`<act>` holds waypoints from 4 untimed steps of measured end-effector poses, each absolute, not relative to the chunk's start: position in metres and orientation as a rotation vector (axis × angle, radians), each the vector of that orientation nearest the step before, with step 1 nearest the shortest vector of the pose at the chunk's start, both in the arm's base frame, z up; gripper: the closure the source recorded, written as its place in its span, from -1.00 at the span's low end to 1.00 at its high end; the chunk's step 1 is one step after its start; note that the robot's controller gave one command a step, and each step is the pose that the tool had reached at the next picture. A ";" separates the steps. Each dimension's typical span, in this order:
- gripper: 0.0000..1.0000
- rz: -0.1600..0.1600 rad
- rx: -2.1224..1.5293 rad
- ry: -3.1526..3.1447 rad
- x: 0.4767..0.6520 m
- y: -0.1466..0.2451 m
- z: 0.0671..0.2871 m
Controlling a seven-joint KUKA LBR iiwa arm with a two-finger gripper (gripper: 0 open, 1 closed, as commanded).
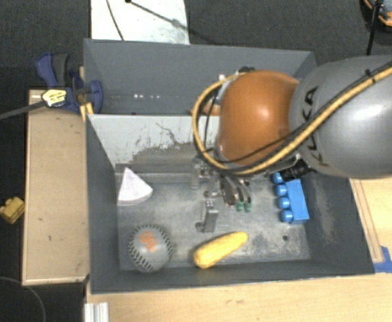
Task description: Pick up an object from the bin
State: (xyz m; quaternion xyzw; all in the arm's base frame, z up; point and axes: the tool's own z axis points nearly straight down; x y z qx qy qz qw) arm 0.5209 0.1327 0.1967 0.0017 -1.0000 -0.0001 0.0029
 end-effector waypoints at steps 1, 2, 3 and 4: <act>-1.00 -0.002 -0.001 -3.144 0.523 0.132 0.201; -1.00 -0.005 0.120 -3.149 0.508 0.115 0.174; -1.00 0.001 0.123 -3.138 0.489 0.098 0.142; -1.00 0.000 0.045 -3.141 0.485 0.083 0.137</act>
Offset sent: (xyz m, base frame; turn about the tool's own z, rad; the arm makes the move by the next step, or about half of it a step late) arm -0.0356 -0.0448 -0.0650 -0.1576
